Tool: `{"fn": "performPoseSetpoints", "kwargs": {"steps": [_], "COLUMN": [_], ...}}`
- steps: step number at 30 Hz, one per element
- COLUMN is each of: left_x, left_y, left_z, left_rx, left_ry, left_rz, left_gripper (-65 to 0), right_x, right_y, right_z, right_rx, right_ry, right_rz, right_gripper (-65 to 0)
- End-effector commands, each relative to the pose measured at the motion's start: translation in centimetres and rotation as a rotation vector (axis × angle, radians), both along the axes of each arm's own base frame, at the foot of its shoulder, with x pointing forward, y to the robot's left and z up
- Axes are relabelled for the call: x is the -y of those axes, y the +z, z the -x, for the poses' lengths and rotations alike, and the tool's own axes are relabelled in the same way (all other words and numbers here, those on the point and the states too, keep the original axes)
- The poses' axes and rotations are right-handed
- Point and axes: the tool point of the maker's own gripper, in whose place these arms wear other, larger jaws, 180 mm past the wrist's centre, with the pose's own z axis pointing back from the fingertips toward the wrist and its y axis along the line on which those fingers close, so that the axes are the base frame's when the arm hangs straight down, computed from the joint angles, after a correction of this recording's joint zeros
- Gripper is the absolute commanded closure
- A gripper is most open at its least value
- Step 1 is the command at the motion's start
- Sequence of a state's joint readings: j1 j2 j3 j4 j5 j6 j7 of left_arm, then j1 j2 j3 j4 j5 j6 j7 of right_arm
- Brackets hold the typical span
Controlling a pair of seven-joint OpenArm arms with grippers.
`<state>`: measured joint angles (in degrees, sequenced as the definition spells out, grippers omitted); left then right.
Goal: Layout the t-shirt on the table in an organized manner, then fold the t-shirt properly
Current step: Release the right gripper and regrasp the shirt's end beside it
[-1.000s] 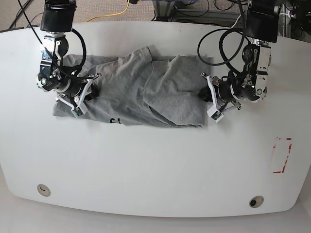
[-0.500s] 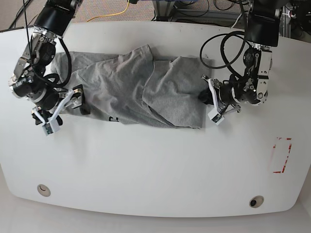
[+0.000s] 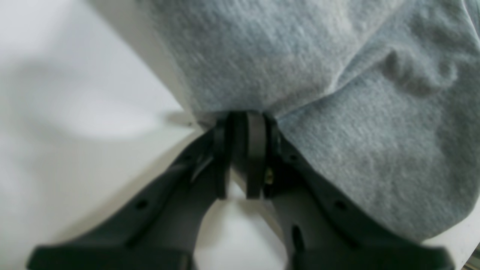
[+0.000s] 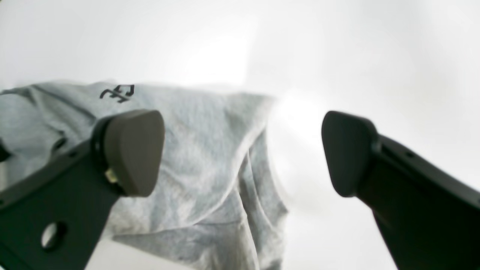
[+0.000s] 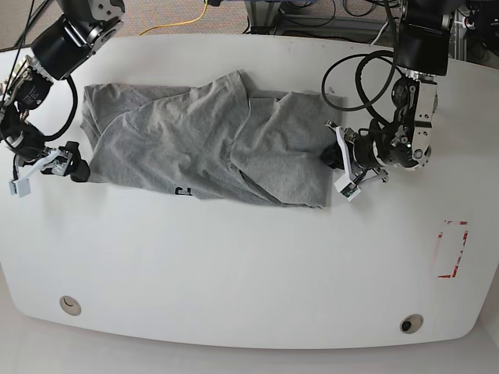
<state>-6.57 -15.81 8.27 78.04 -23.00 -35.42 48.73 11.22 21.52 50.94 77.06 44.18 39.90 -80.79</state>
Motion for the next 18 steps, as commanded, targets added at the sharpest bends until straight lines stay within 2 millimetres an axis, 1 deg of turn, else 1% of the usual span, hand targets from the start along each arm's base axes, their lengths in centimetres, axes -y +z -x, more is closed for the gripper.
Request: {"fn": "performPoseSetpoints", "kwargs": {"steps": [1, 2, 4, 6, 13, 18], "left_x": [-2.1, -2.1, -2.1, -2.1, -2.2, -2.2], "left_y": [-1.0, -1.0, -1.0, -1.0, -0.9, -1.0], "left_z": [0.6, 0.6, 0.6, 0.6, 0.6, 0.6], "left_rx": [-0.039, -0.039, -0.039, -0.039, -0.037, -0.039], "left_ry": [0.003, 0.003, 0.003, 0.003, 0.002, 0.002], "left_rz": [-0.111, -0.111, -0.111, -0.111, -0.112, -0.112], "left_gripper": [-5.6, -5.6, -5.6, -5.6, -5.6, -5.6], "right_x": [1.2, 1.4, 1.8, 1.8, 1.9, 1.0], "right_y": [0.3, 0.1, -1.1, -1.8, -2.7, -3.4], "right_z": [-0.4, -0.4, 0.4, 0.8, 1.5, 1.7], "right_rx": [0.036, 0.034, 0.015, -0.001, -0.009, -0.035], "right_ry": [-0.023, -0.029, -0.052, -0.063, -0.083, -0.054], "right_rz": [-0.069, -0.086, -0.132, -0.150, -0.157, -0.156], "right_gripper": [-65.0, -65.0, -65.0, -65.0, -65.0, -65.0]}}
